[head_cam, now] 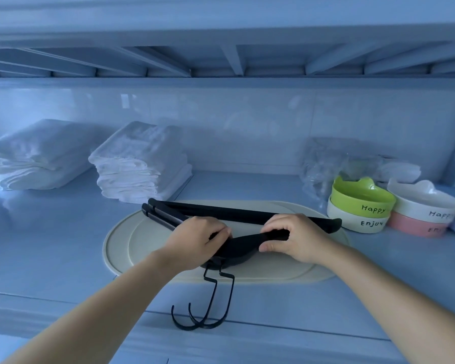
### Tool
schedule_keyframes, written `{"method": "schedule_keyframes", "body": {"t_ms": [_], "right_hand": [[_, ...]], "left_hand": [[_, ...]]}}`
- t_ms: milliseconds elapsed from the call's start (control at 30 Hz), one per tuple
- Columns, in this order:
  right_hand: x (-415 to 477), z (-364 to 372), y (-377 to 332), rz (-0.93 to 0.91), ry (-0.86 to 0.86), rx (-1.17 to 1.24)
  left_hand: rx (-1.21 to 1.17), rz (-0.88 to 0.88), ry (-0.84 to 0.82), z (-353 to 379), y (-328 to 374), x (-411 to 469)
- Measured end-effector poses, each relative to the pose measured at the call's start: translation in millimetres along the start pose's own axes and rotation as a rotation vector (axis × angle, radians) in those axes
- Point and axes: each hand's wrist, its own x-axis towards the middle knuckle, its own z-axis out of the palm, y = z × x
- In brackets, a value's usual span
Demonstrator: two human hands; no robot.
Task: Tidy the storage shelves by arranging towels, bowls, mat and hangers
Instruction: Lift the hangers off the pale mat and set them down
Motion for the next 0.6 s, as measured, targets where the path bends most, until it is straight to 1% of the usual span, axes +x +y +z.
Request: {"method": "schedule_keyframes", "body": {"t_ms": [100,233,300,433,500,600], "right_hand": [[2,1,-1,-0.021,-0.033,0.009],[6,2,-3,-0.035,-0.063,0.002],[8,1,-3,-0.028,-0.082,-0.002],[9,1,2,-0.04,-0.113,-0.053],[9,3,5,-0.045,-0.093,-0.071],[9,6,7,-0.056,-0.064,-0.053]], "left_hand": [[0.085,-0.01,-0.008,-2,0,-1],[0.08,-0.006,-0.01,-5,-3,-4],[0.034,0.004,-0.061,-9,-7,-6],[-0.141,0.02,-0.183,-21,-11,-16],[-0.159,0.042,-0.189,-23,-12,-20],[-0.126,0.036,-0.182,-22,-11,-20]]}}
